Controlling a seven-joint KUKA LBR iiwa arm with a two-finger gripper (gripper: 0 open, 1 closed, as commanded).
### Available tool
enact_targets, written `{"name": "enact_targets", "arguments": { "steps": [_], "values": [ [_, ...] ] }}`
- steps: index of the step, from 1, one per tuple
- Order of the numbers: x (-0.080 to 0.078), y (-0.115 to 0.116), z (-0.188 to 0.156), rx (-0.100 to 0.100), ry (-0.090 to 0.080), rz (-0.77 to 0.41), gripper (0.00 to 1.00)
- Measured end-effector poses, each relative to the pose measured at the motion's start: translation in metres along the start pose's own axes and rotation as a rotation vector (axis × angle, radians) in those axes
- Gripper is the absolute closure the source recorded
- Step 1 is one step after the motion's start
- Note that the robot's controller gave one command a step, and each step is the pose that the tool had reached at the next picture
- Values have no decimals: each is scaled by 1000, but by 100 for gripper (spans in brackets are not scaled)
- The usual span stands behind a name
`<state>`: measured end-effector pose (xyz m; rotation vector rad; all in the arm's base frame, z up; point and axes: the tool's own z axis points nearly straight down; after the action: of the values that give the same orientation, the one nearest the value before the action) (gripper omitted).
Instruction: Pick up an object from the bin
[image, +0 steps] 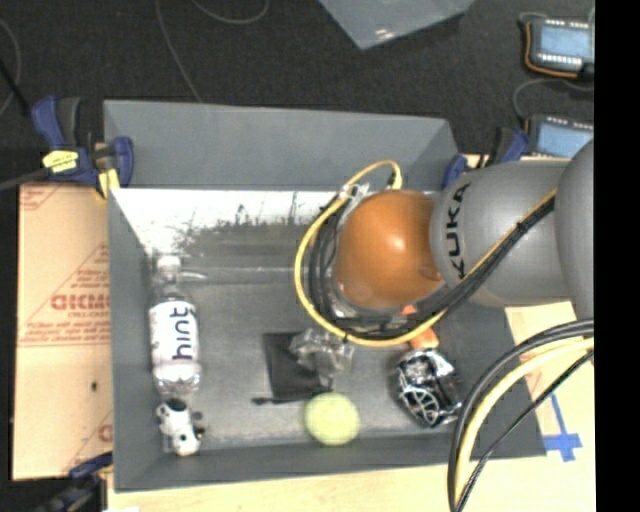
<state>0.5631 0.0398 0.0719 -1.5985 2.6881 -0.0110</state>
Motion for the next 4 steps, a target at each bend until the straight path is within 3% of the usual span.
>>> {"name": "enact_targets", "arguments": {
  "steps": [4],
  "values": [
    [1,0,-29,-3,1,2,100]
  ]
}}
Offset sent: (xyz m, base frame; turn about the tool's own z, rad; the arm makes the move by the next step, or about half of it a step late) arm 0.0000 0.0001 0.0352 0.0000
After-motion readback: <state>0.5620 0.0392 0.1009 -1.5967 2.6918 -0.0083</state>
